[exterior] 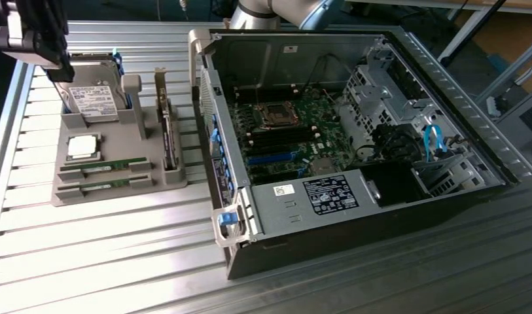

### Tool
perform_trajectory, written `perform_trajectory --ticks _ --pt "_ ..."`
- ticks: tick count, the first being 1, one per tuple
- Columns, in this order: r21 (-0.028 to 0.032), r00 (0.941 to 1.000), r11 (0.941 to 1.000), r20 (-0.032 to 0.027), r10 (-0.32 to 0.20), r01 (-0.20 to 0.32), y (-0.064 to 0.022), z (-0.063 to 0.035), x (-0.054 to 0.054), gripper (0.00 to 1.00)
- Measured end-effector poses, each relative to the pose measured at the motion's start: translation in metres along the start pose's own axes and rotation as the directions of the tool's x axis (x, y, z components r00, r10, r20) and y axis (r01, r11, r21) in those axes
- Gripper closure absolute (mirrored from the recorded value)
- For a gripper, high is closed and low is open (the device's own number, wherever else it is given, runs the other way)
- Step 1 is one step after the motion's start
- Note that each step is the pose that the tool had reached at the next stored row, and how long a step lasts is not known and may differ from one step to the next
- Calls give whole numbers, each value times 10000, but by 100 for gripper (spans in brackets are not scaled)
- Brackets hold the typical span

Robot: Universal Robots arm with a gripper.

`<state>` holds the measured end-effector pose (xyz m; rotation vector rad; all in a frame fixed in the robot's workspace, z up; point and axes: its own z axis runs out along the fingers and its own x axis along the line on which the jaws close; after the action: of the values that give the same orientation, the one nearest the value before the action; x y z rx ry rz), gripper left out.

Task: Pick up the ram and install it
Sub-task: 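Pick up the ram and move it above insertion slot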

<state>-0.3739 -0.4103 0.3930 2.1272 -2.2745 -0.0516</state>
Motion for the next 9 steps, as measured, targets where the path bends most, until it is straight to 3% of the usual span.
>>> perform_trajectory --ticks 9 --pt "-2 9989 9989 -21 -472 472 0 0 0 90"
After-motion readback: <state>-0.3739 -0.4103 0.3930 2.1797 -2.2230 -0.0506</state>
